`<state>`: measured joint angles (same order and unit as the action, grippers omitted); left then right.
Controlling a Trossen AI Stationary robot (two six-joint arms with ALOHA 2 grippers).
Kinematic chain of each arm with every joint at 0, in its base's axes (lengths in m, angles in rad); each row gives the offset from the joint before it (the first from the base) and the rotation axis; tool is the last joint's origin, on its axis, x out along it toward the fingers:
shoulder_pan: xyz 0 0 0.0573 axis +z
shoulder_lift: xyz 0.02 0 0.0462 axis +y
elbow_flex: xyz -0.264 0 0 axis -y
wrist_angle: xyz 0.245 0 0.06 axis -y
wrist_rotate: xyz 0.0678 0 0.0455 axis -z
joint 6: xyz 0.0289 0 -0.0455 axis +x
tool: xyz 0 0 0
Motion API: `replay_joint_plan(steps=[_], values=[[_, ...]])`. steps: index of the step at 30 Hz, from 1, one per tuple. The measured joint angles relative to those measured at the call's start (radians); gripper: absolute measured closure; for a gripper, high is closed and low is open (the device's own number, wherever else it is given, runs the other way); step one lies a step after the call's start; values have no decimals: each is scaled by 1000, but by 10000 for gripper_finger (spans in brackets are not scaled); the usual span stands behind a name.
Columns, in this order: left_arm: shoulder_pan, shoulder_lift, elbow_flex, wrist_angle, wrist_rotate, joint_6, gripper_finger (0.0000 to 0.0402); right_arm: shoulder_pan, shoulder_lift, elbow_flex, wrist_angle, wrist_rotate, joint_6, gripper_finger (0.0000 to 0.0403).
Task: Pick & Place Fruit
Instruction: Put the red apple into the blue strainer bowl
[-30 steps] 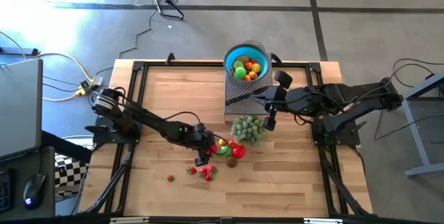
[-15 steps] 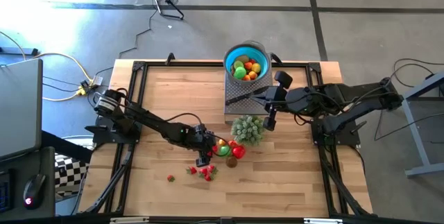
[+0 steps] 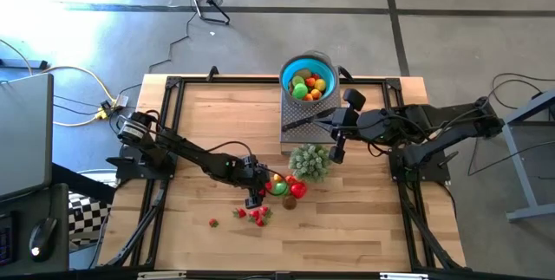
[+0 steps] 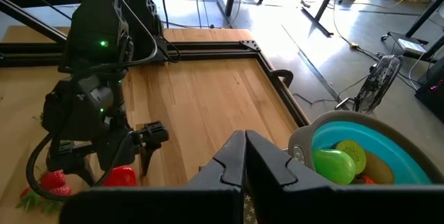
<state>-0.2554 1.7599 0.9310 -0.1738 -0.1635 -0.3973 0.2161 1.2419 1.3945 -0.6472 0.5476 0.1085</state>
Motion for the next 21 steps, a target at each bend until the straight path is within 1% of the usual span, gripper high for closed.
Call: replay_joint_plan(steps=[18,21], values=[[0,1,0,0,1,0,2,0,0,0,0,0,0,398],[0,1,0,0,1,0,8,0,0,0,0,0,0,398]])
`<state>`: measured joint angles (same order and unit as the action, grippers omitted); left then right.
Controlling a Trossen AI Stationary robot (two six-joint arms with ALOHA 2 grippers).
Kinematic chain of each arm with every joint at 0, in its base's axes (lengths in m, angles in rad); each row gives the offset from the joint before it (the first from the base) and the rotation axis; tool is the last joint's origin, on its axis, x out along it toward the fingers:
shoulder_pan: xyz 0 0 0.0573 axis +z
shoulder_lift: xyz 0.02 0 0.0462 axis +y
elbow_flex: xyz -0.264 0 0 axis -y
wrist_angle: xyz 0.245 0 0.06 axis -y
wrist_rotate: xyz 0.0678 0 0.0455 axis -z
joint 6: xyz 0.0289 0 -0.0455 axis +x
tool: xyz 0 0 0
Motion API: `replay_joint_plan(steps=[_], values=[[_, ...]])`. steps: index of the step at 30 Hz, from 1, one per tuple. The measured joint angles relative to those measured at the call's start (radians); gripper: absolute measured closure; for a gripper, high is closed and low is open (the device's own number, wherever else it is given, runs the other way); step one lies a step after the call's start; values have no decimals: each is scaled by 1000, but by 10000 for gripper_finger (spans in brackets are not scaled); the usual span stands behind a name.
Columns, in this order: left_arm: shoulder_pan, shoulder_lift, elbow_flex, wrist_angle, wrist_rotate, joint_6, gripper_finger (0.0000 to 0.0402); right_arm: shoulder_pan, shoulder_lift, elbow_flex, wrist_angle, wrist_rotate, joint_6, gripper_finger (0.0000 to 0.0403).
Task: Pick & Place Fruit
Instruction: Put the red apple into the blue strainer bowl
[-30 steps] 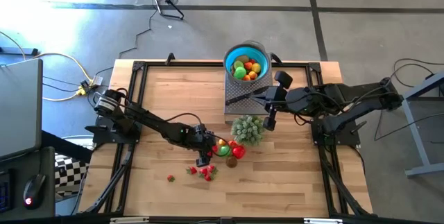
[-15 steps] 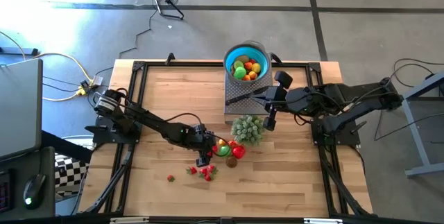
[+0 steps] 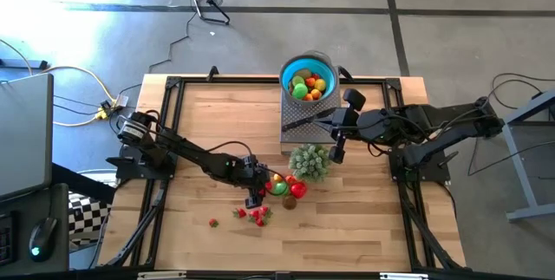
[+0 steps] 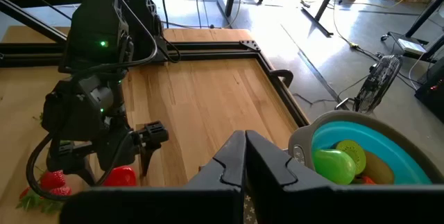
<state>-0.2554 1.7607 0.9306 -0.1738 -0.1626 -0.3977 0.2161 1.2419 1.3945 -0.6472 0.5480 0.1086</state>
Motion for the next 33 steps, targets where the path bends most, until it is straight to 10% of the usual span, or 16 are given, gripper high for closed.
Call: replay_joint_plan(steps=[16,33], values=[[1,1,-1,2,-3,-3,134,0,0,0,0,0,0,398],[0,1,-1,4,-13,-52,131,0,0,0,0,0,0,398]])
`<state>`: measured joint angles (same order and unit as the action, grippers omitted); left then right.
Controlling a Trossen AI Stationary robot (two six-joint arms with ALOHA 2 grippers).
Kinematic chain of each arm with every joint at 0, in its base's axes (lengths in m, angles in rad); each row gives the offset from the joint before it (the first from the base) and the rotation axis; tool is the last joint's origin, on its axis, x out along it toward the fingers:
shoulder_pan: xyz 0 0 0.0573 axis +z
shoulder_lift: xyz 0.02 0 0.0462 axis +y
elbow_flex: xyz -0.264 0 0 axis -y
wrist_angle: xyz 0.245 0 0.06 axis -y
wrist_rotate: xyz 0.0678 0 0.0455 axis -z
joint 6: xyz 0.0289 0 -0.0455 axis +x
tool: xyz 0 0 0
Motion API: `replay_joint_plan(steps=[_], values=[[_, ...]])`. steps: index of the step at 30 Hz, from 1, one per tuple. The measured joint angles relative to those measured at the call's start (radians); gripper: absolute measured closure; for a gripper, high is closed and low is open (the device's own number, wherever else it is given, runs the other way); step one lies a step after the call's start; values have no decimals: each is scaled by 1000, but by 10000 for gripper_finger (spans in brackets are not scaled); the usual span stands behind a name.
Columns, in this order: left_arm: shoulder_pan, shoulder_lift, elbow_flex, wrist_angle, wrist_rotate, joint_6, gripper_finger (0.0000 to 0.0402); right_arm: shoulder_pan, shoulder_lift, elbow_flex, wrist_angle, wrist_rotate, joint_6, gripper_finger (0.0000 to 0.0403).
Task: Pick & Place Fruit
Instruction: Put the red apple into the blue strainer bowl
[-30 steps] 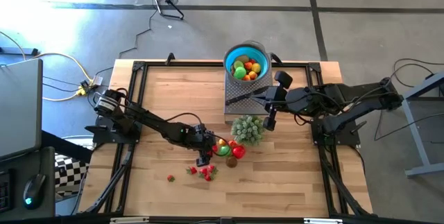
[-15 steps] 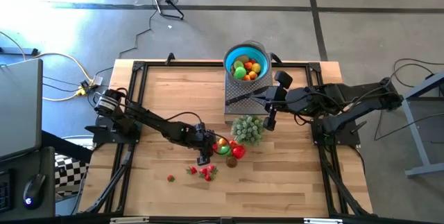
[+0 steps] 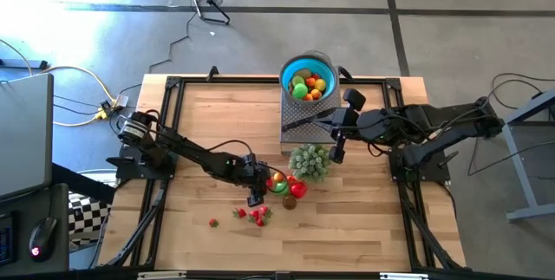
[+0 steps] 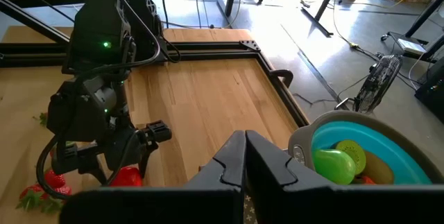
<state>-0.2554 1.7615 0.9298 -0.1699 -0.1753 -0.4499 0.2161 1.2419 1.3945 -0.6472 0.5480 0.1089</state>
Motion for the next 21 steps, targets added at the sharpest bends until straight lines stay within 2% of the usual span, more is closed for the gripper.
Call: replay_joint_plan(steps=[21], values=[[0,0,0,3,8,-2,136,0,0,0,0,0,0,398]])
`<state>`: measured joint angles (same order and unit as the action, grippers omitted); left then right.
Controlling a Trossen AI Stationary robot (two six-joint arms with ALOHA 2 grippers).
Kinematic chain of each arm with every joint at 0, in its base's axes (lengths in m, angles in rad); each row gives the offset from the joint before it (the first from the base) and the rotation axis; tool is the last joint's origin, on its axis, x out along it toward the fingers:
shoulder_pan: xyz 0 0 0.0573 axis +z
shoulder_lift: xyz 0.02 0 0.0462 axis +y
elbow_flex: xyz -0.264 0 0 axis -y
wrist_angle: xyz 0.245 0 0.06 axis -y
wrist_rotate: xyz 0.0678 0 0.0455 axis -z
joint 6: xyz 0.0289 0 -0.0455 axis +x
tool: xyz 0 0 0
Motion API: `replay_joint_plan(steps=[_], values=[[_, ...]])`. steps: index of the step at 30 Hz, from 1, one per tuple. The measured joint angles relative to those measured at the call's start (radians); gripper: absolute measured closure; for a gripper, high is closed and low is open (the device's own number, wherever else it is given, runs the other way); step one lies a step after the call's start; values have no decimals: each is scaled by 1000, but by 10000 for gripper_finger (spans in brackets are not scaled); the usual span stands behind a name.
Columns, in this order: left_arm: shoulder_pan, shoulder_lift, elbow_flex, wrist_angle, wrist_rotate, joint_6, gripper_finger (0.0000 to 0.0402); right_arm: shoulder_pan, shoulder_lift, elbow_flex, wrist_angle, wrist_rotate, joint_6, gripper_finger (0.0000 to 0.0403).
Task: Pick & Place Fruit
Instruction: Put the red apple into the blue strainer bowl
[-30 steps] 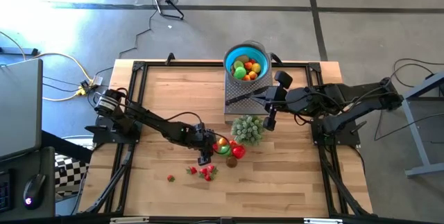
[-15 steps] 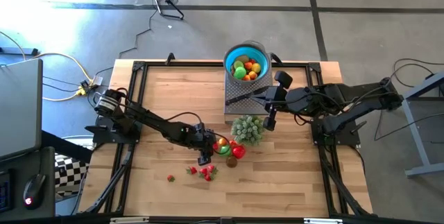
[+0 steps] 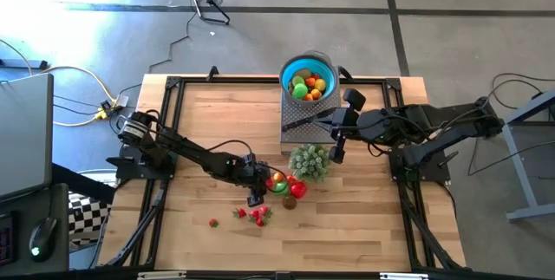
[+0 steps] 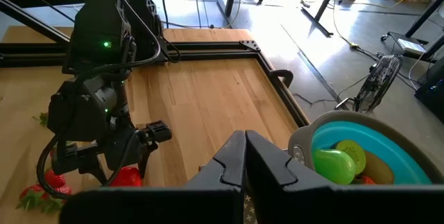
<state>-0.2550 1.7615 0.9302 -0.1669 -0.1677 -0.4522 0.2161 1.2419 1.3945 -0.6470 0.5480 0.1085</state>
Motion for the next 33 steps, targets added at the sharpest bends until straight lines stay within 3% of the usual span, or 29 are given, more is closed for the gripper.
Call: replay_joint_plan(steps=[13,33], values=[[-1,-31,-1,-7,38,-1,143,0,0,0,0,0,0,398],[0,-327,-1,-58,-5,1,144,0,0,0,-1,0,-8,398]])
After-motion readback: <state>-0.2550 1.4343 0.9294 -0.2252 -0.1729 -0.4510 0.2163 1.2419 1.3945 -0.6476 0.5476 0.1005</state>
